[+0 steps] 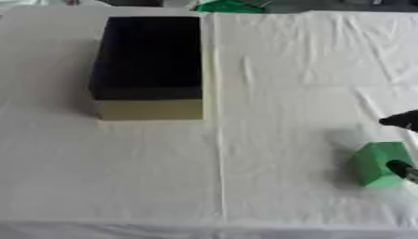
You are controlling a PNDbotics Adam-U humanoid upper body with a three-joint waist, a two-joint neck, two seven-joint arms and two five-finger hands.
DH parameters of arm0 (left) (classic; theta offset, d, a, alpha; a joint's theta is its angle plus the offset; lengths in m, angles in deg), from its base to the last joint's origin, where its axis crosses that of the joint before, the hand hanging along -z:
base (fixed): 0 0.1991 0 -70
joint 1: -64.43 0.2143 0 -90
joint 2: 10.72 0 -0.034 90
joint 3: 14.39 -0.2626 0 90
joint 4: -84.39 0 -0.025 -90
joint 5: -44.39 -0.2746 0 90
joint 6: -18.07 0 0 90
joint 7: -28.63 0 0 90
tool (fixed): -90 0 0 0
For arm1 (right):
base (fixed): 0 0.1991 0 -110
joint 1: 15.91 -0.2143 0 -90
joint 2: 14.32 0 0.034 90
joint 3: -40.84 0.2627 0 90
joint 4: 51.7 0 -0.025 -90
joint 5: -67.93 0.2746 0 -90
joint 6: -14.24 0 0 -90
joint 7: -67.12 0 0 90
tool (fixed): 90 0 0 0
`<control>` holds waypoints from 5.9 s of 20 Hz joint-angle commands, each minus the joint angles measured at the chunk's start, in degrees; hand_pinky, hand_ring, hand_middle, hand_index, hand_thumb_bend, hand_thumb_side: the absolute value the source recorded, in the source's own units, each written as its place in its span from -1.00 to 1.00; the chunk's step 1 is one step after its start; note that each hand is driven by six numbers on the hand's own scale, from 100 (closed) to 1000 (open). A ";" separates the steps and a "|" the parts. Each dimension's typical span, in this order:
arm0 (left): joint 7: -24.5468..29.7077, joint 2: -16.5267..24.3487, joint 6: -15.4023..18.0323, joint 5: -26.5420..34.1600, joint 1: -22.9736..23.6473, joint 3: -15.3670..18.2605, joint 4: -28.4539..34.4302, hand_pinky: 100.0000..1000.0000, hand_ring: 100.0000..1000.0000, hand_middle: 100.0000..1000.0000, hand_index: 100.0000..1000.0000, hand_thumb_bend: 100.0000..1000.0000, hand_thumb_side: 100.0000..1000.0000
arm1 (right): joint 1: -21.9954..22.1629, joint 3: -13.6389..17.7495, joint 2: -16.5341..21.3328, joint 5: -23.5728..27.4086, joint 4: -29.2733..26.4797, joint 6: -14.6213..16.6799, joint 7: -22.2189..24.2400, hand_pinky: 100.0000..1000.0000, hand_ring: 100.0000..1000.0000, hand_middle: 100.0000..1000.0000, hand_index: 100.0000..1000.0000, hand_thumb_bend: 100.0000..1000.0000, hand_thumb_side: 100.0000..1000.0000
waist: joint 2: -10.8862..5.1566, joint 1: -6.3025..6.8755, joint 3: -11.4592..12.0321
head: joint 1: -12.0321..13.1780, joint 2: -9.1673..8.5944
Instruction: Pick up objects on the table and place them in the box.
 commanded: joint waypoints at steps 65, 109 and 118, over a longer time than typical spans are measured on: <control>3.63 -1.33 -1.53 0.28 -0.05 0.70 1.05 0.07 -0.02 0.10 0.36 -0.53 0.91 | -1.31 -5.08 1.11 -8.50 -0.21 -3.35 1.27 0.68 0.44 0.36 0.70 -0.90 0.52 | 1.16 0.00 0.54 | -0.36 -0.39; 5.20 -0.73 -1.14 1.63 -2.89 -0.86 1.05 0.06 -0.04 0.10 0.36 -0.54 0.93 | -47.70 -7.43 21.89 35.28 -0.21 -6.32 7.08 0.61 0.32 0.23 0.53 -1.00 0.60 | 3.73 -3.87 4.92 | -7.51 -6.43; 6.32 -1.05 -1.33 2.41 -3.75 -1.53 1.05 0.06 -0.04 0.10 0.36 -0.54 0.93 | -58.26 -13.31 19.05 38.77 -0.21 -7.10 11.70 0.60 0.31 0.21 0.53 -1.00 0.61 | 4.29 -4.75 6.80 | -10.01 -6.21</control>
